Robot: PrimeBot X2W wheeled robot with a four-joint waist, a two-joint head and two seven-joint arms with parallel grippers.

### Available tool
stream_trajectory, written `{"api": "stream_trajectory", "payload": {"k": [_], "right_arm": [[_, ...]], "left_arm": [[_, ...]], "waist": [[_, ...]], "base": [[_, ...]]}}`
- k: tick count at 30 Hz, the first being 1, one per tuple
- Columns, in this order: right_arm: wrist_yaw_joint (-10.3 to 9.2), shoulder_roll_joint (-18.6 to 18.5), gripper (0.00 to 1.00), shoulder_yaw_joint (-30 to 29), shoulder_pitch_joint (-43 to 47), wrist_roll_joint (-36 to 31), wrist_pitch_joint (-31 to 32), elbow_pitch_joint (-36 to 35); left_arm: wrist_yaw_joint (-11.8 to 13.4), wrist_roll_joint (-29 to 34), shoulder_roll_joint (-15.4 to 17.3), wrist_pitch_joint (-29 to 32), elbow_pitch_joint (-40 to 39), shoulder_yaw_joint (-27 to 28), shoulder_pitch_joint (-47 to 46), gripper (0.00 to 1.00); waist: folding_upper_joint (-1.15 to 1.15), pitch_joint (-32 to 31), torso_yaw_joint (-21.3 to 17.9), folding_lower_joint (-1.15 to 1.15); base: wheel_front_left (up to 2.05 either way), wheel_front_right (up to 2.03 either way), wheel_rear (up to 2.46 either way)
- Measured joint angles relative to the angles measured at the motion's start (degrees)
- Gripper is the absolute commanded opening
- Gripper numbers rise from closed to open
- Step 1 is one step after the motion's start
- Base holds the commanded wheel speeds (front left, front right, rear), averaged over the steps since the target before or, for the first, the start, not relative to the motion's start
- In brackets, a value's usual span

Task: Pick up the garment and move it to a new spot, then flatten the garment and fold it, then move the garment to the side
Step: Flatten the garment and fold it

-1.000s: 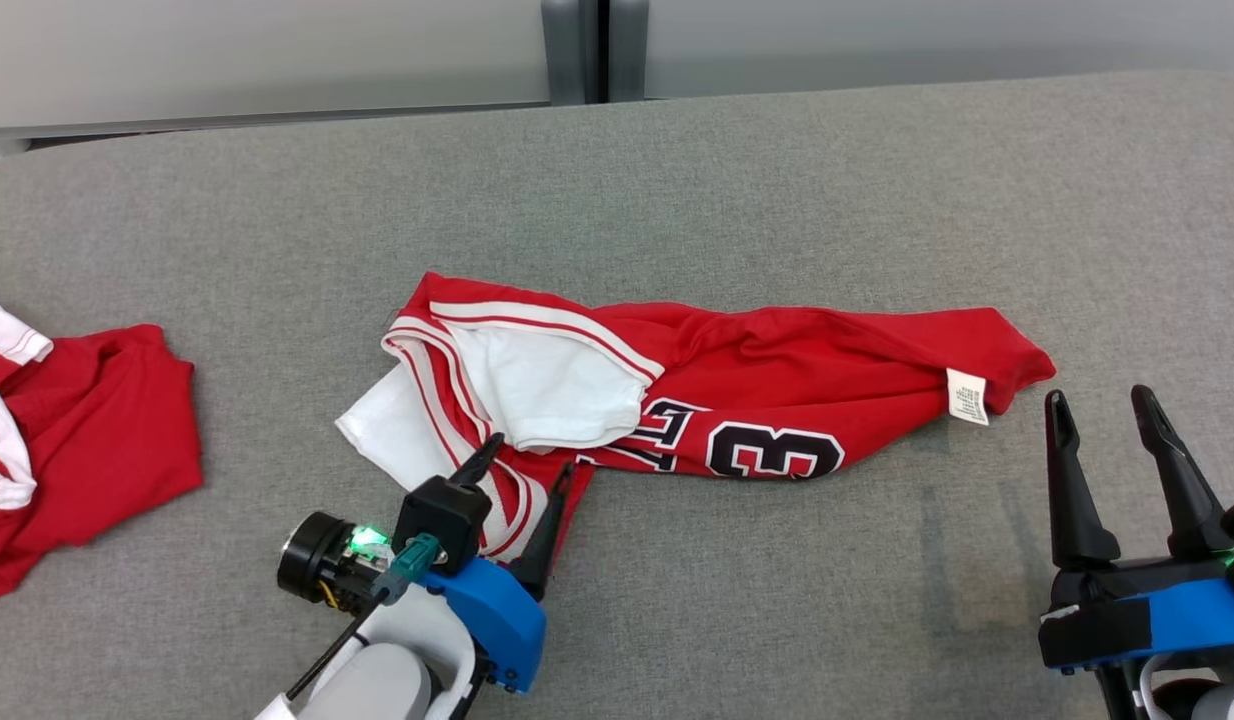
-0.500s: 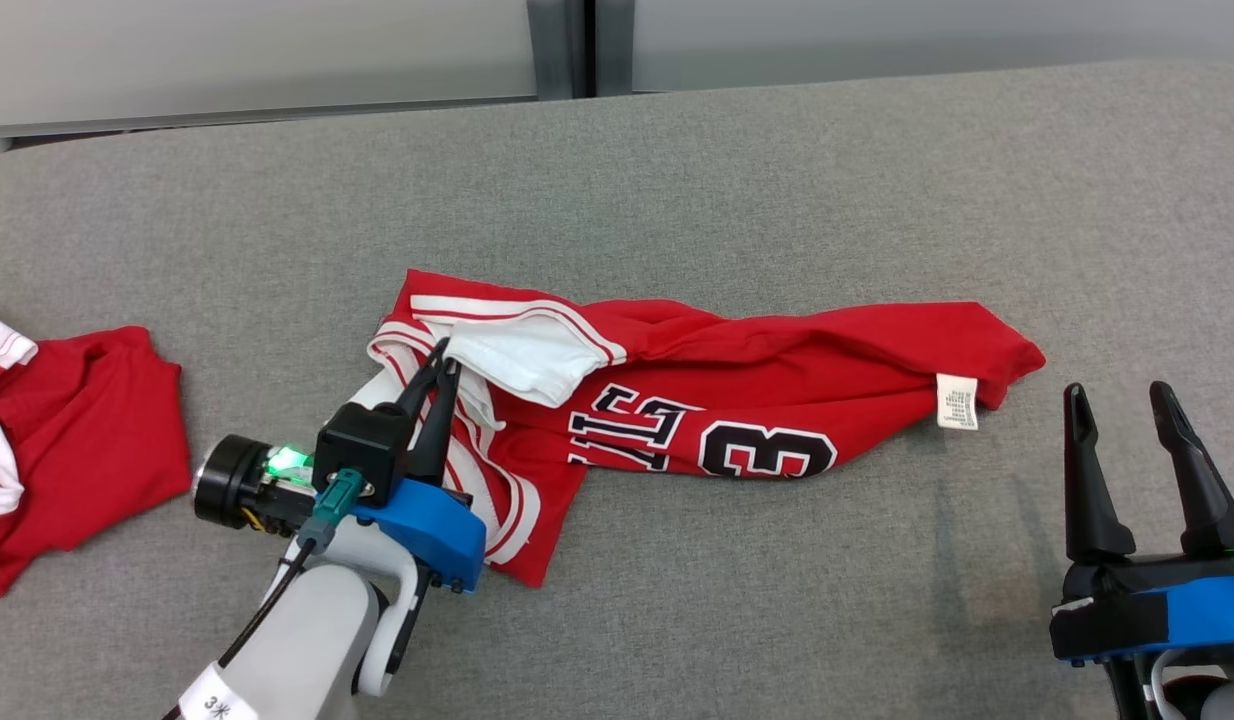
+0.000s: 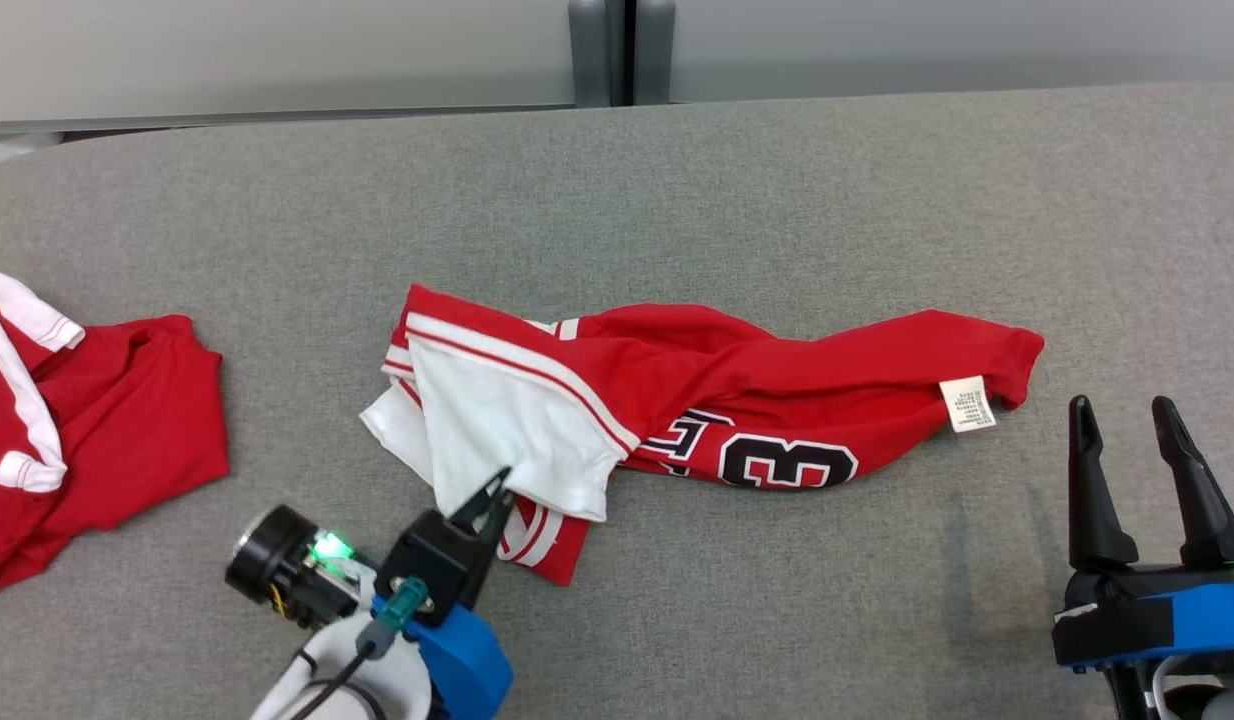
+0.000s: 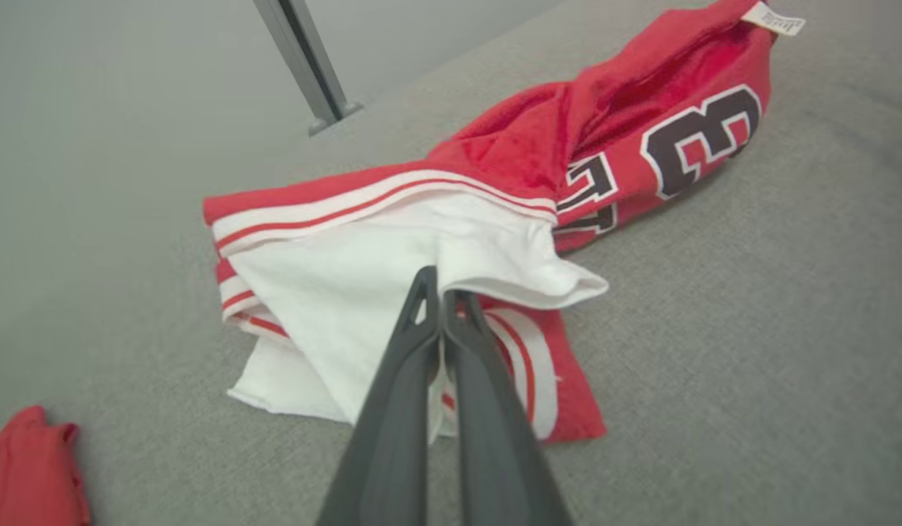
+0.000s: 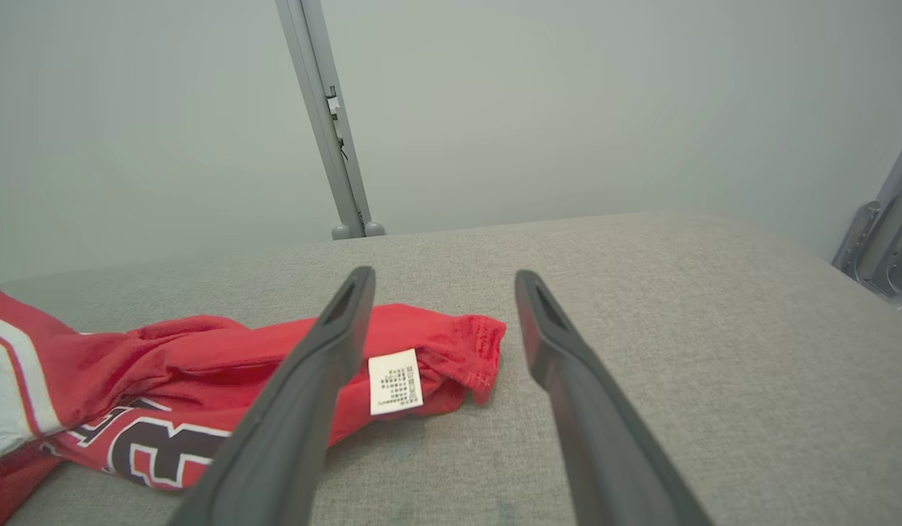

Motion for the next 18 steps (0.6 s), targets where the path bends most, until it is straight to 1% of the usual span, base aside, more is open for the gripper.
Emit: {"api": "stream_trajectory", "payload": {"k": [2,5,6,7,13,14,18], "right_arm": [[0.00,0.02,1.00,0.11,-0.04,0.25,-0.02,0.14],[0.00,0.04,1.00,0.20,-0.13,0.31,-0.05,0.29],[0.00,0.05,1.00,0.23,-0.16,0.32,-0.04,0.35],[0.00,0.07,1.00,0.29,-0.24,0.32,-0.04,0.35],[0.00,0.10,1.00,-0.03,-0.35,0.09,0.07,-0.21],[0.00,0.10,1.00,-0.23,-0.16,-0.04,0.40,-0.55],[0.00,0.09,1.00,-0.59,0.24,-0.24,0.88,-1.33]], "left_arm": [[-0.62,-1.15,-0.43,1.19,-0.09,-1.33,1.72,0.00],[-1.19,-2.60,-2.23,1.42,1.83,-2.54,2.99,0.00],[-1.11,-3.14,-2.89,0.86,2.72,-2.49,3.13,0.28],[-0.89,-3.23,-3.48,-0.04,3.46,-2.37,3.18,1.00],[1.55,-6.12,-6.41,-6.87,5.37,1.14,3.40,1.00],[2.09,-6.88,-6.66,-8.82,4.80,2.41,3.47,1.00],[3.18,-8.21,-6.59,-11.07,1.82,4.75,3.67,1.00]], "waist": [[0.00,0.01,0.11,0.00],[0.00,0.09,0.17,0.00],[0.00,0.09,0.16,0.00],[0.00,0.10,0.13,0.00],[0.00,-0.48,-0.03,0.00],[0.00,-0.86,0.01,0.00],[0.00,-1.74,0.39,0.00]], "base": [[0.00,0.00,0.00],[0.00,0.00,0.00],[0.00,0.00,0.00],[0.00,0.00,0.00],[0.00,0.00,0.00],[0.00,0.00,0.00],[0.00,0.00,0.00]]}}
